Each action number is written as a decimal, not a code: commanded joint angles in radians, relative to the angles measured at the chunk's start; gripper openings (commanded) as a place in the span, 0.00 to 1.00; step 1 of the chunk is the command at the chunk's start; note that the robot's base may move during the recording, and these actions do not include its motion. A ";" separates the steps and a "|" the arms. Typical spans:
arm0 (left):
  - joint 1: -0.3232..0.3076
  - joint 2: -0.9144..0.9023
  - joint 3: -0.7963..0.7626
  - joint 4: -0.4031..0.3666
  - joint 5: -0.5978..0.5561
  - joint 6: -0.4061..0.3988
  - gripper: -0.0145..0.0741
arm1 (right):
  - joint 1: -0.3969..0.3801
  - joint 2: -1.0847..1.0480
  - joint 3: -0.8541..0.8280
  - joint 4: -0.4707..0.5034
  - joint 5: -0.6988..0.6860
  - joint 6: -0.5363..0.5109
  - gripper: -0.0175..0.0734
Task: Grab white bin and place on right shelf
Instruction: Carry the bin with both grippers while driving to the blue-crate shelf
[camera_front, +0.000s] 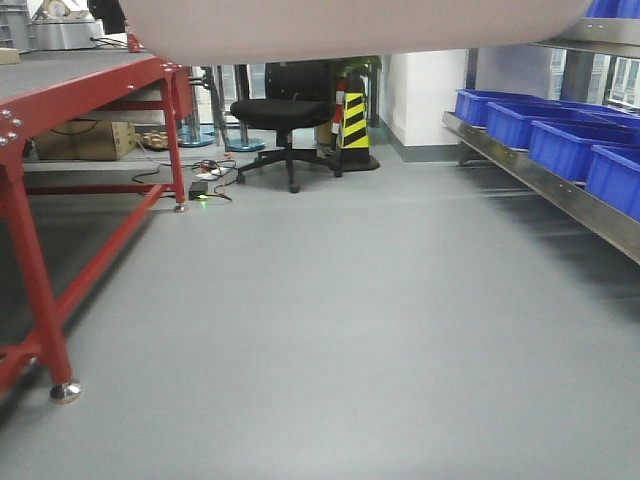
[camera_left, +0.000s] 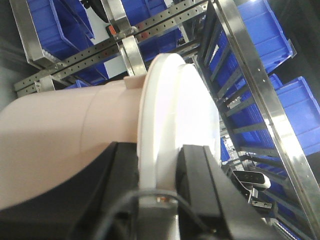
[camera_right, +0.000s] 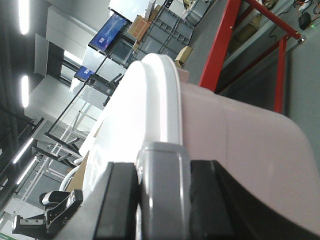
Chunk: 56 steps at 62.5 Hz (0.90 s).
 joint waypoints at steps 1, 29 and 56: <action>-0.035 -0.051 -0.033 -0.059 0.236 0.020 0.02 | 0.025 -0.033 -0.043 0.115 0.153 -0.014 0.26; -0.035 -0.051 -0.033 -0.059 0.236 0.020 0.02 | 0.025 -0.033 -0.043 0.115 0.153 -0.014 0.26; -0.035 -0.051 -0.033 -0.059 0.236 0.020 0.02 | 0.025 -0.033 -0.043 0.115 0.153 -0.014 0.26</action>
